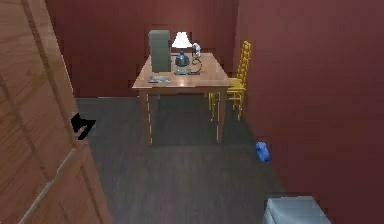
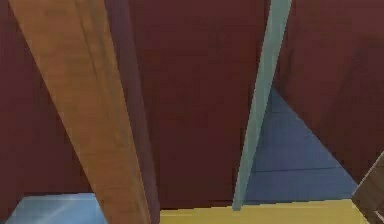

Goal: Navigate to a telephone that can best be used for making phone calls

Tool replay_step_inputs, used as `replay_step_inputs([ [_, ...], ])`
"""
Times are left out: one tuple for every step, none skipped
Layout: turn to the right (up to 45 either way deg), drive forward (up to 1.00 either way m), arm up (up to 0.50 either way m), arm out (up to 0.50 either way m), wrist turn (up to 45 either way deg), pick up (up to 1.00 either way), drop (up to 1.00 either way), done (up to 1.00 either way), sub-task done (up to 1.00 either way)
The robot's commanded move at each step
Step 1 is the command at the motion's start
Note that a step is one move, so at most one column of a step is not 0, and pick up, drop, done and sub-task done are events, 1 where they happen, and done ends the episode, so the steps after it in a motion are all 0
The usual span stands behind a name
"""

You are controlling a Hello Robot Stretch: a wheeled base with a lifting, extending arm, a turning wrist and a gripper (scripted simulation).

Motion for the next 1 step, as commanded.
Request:
replay_step_inputs([
  [0.0, 0.75, 0.00, 0.00, 0.0, 0.00, 0.00, 0.00, 0.00],
])
